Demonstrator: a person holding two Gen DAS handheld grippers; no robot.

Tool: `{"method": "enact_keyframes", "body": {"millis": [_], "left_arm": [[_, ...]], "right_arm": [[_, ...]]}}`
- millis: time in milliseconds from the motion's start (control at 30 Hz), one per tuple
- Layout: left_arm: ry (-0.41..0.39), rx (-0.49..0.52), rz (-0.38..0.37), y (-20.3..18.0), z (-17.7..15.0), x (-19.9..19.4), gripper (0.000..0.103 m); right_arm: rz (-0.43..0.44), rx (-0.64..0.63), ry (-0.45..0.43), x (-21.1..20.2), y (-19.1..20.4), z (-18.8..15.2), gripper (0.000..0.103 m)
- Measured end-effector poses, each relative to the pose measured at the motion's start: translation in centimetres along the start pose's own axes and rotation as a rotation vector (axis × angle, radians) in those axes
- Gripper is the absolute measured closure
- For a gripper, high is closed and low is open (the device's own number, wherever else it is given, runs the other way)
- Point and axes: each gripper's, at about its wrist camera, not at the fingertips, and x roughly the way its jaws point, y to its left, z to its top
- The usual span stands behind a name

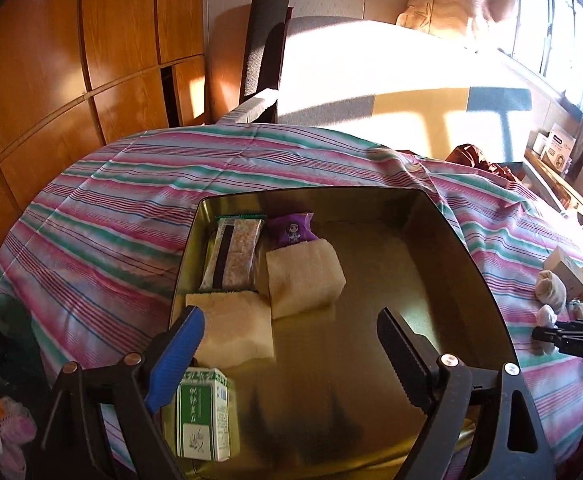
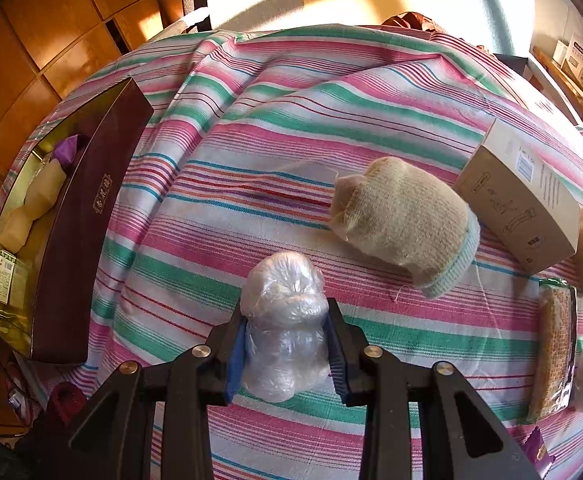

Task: Organize objects
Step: 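Lower the plastic-wrapped white item into the tray and open the right gripper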

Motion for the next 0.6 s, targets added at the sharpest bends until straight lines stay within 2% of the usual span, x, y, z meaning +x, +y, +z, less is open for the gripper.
{"method": "enact_keyframes", "body": {"millis": [300, 600], "left_arm": [[-0.016, -0.014, 0.009, 0.9, -2.2, -2.4, 0.012], [-0.014, -0.058, 0.014, 2.8, -2.7, -2.7, 0.009]], "right_arm": [[0.0, 0.037, -0.031, -1.0, 0.1, 0.1, 0.068], [0.064, 0.029, -0.138, -4.6, 4.3, 1.2, 0.068]]}}
